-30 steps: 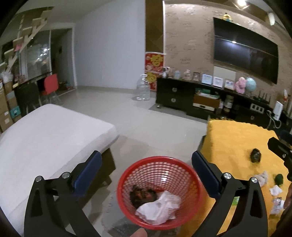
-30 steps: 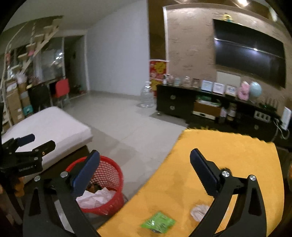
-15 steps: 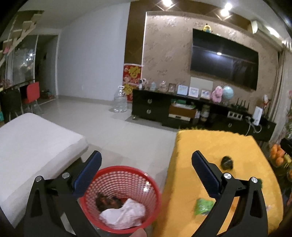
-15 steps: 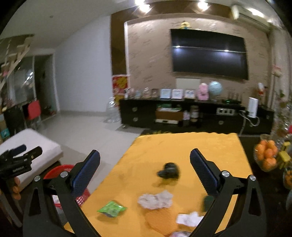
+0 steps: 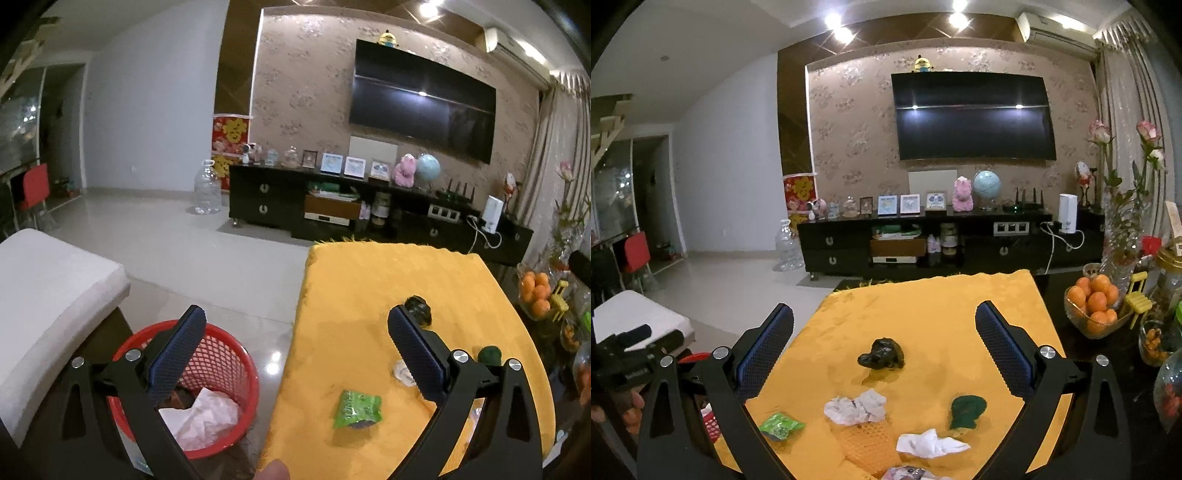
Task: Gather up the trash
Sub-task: 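Move both tools back over the table, then grasp the green snack packet with the left tool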
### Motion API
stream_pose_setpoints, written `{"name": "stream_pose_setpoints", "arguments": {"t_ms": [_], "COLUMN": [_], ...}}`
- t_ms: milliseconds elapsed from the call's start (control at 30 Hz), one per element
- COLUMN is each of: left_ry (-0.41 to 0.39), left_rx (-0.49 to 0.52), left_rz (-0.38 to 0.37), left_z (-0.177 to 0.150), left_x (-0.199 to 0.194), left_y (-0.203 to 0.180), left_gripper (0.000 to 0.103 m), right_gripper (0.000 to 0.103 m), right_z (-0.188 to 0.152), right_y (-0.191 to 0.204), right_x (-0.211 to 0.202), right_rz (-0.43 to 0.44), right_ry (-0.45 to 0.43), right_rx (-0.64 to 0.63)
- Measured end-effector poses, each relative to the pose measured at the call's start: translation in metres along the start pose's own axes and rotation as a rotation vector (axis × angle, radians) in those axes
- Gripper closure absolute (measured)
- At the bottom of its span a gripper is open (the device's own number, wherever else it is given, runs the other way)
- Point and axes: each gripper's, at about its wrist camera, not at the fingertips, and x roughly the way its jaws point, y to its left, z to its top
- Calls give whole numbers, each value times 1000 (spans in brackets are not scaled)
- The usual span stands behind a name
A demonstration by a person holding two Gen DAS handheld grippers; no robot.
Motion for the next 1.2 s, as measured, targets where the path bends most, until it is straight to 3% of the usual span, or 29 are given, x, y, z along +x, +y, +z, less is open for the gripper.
{"name": "stream_pose_setpoints", "arguments": {"t_ms": [333, 600, 933, 1200], "left_ry": [177, 413, 523, 548], "left_rx": [51, 70, 110, 105], "left_rz": [-51, -29, -45, -98], "left_z": [-29, -63, -89, -95], "left_x": [40, 92, 127, 132], "left_y": [-14, -21, -40, -49], "left_gripper": [8, 8, 9, 48], "right_gripper": [7, 7, 7, 7], "right_z": [0, -6, -11, -19], "right_y": [-13, -11, -19, -33], "right_x": [-2, 8, 16, 25], "right_rz": [-3, 8, 2, -14], "right_ry": [11, 76, 123, 171], "right_rx": [25, 38, 61, 104]}}
